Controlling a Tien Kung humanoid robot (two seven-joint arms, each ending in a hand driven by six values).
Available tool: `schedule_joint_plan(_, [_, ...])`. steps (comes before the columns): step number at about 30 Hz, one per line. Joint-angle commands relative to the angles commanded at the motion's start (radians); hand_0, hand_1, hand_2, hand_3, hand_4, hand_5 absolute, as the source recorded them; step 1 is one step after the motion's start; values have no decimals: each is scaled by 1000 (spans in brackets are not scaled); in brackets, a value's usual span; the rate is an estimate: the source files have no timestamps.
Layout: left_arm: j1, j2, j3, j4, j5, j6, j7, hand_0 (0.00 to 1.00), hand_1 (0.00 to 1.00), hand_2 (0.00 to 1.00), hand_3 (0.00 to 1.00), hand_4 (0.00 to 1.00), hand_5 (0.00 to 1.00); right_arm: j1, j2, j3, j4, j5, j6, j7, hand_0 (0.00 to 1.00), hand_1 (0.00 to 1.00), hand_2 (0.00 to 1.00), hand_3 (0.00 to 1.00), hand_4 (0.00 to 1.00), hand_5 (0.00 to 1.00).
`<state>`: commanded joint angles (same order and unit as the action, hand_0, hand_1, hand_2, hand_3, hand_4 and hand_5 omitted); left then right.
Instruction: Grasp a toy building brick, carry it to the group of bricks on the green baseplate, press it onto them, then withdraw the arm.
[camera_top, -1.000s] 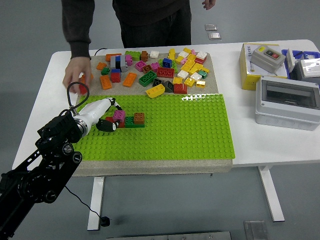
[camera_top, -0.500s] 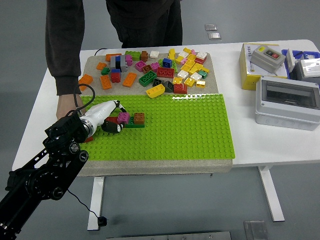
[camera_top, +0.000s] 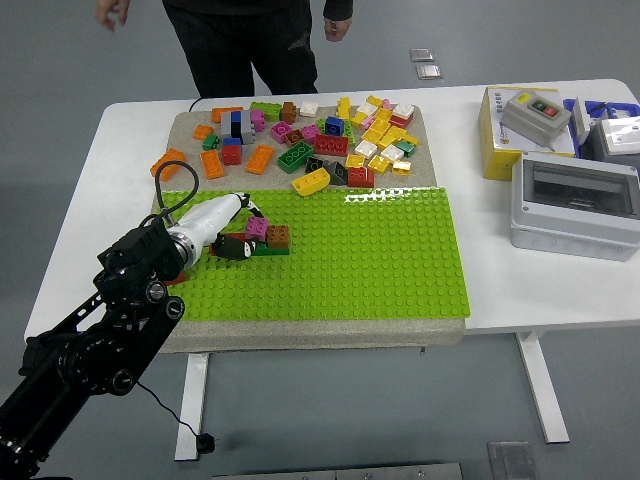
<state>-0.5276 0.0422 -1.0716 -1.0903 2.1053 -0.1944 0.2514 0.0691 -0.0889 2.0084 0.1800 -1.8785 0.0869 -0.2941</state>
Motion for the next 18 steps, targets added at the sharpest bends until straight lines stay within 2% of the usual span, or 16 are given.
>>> schedule_joint_plan(18, [6,-3,8,20,-11,-3,2,998,960,981,546,491,178,1,0,-4,0,2,-1,4,700,613,573,692,371,880])
